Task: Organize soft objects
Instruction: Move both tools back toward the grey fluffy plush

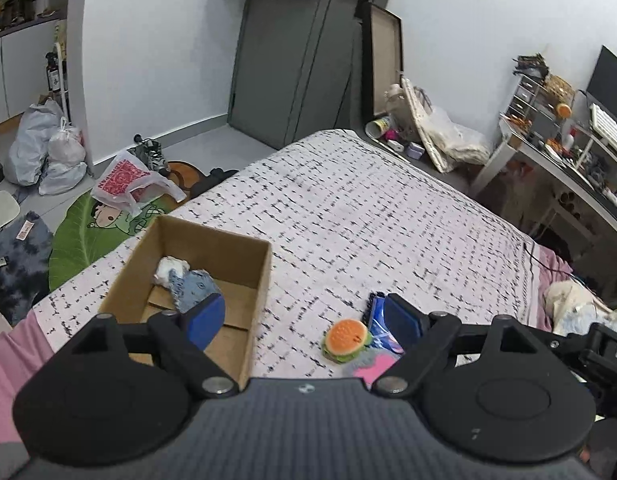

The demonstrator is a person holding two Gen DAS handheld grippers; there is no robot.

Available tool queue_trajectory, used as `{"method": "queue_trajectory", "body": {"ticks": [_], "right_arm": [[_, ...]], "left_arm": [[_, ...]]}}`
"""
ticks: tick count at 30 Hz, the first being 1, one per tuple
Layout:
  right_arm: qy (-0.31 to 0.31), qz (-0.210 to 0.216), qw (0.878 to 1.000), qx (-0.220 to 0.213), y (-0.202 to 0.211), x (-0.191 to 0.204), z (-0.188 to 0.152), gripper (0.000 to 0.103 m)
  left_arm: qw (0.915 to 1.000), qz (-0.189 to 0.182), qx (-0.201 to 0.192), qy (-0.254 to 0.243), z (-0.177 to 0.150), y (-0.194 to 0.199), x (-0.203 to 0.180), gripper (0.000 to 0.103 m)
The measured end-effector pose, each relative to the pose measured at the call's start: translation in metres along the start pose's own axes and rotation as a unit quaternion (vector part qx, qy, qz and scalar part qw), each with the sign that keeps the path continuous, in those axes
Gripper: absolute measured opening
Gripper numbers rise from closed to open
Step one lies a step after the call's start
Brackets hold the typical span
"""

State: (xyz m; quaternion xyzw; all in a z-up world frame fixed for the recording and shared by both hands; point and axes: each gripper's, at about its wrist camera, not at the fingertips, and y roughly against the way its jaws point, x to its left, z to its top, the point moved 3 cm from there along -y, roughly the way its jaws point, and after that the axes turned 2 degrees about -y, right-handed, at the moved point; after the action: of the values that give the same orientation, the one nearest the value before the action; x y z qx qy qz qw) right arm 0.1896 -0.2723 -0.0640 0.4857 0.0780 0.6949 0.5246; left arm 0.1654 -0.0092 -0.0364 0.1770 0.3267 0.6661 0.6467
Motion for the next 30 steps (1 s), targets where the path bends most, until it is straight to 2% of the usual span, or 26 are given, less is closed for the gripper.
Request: {"method": "queue_trajectory", "body": {"ticks": [15, 30], "right_arm": [[-0.036, 0.002, 0.999, 0.024, 0.012, -0.029, -0.025, 0.103], [-0.120, 0.001, 0.992, 0.032, 0.005, -0.063, -0.040, 0.101]], "left_arm": [[0.9989, 0.021, 0.016, -0.040, -0.029, 0.008, -0.043, 0.085], [0.9964, 0.042, 0.040, -0.062, -0.063, -0.012, -0.064, 0.084]]}}
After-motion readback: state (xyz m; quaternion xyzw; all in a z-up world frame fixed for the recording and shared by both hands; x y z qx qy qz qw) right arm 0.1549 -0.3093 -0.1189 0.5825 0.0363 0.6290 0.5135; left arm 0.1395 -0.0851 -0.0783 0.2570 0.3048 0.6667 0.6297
